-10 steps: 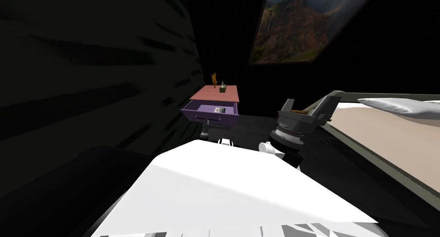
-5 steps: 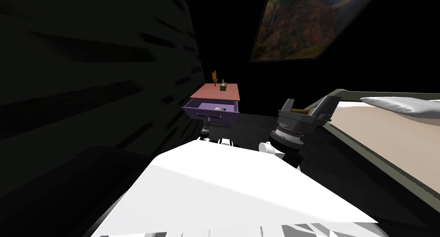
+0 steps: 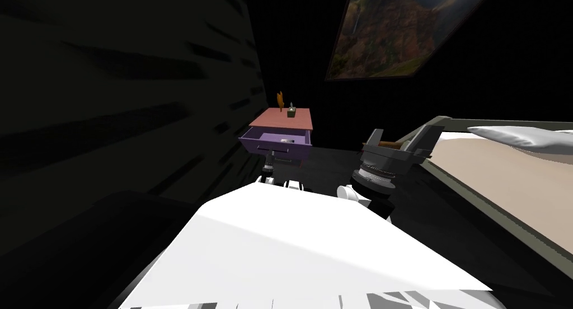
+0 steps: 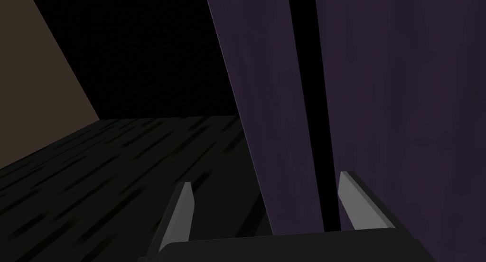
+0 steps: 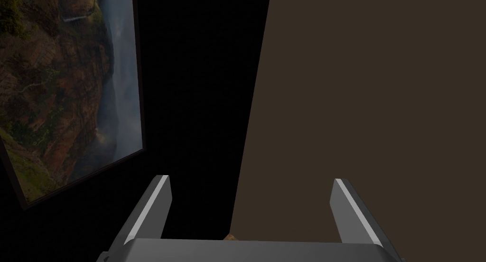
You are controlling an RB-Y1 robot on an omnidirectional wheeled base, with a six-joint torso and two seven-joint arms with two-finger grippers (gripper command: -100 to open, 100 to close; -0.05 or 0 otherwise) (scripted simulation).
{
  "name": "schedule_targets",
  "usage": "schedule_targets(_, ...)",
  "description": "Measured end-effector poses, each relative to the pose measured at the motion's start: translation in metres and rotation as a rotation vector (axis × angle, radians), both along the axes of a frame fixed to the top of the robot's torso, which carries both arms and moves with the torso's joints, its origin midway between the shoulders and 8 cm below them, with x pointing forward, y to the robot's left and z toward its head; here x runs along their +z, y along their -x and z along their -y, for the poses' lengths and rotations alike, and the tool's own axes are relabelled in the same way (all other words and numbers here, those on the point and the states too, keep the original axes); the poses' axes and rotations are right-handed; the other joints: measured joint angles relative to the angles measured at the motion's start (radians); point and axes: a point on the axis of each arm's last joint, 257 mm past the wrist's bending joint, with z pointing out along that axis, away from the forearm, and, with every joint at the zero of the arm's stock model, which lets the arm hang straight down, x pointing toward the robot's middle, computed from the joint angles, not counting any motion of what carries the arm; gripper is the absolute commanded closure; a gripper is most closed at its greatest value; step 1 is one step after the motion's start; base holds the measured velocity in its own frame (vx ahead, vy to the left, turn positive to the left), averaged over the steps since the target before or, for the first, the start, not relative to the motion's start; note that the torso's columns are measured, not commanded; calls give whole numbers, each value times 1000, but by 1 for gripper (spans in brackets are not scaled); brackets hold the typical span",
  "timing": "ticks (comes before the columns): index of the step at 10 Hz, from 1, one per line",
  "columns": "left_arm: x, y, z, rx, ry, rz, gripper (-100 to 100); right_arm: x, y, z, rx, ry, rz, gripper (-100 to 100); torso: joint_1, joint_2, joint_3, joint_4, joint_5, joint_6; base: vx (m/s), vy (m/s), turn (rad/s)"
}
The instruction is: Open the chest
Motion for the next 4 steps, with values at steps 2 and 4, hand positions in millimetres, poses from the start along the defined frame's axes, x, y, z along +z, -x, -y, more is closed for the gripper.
schedule_targets(2, -4, 1, -1, 1, 0, -11, 0, 0, 0, 0, 0, 0, 0, 0, 2, -3, -2, -3, 2, 1, 0, 0, 0)
schedule_targets(4, -6, 1, -1, 2, 0, -15, 0, 0, 0, 0, 0, 0, 0, 0, 2, -5, -2, -4, 2, 1, 0, 0, 0)
